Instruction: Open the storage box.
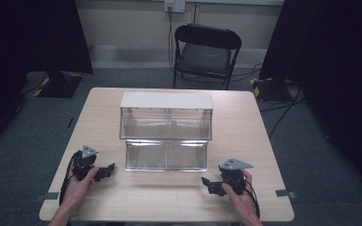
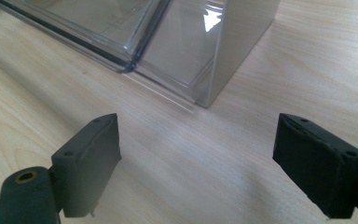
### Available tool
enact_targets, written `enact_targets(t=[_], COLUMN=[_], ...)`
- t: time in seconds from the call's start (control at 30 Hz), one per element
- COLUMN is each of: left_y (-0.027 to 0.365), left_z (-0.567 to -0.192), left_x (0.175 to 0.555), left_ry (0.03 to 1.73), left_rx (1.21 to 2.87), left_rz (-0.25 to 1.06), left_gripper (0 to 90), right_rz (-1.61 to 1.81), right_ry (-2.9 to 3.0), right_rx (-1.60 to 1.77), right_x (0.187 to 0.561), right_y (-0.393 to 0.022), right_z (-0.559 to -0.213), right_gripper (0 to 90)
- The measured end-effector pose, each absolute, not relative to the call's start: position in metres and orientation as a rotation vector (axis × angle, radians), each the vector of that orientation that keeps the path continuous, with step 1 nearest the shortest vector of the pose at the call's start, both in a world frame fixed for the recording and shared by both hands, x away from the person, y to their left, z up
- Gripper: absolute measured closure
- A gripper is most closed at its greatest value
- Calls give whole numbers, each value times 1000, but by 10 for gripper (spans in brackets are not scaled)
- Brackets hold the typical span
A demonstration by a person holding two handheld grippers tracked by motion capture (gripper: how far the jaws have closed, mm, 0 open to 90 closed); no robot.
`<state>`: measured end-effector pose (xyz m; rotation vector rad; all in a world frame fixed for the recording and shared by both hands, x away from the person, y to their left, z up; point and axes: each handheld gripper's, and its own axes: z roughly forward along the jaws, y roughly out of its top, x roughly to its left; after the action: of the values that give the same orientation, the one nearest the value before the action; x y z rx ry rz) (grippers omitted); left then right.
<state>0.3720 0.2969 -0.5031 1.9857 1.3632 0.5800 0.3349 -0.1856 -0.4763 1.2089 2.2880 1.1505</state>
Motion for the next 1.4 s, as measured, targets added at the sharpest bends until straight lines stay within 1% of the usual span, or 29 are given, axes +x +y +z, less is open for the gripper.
enact_targets(t=[0.6,0.97,1.4], left_y=[297,297,297], left_z=[-503,-503,-503], left_x=[373,373,373], left_ry=[1364,1365,1365], left_rx=[1987,1985,1985], left_rz=[579,573,573], left_gripper=[32,27,27], right_rz=[1145,1168,1224], right_ry=[2274,2258,2253], right_rx=[1207,1190,1135], right_x=[352,350,344], right_y=[-173,-172,-166], right_z=[-470,-470,-462], right_gripper=[142,142,137])
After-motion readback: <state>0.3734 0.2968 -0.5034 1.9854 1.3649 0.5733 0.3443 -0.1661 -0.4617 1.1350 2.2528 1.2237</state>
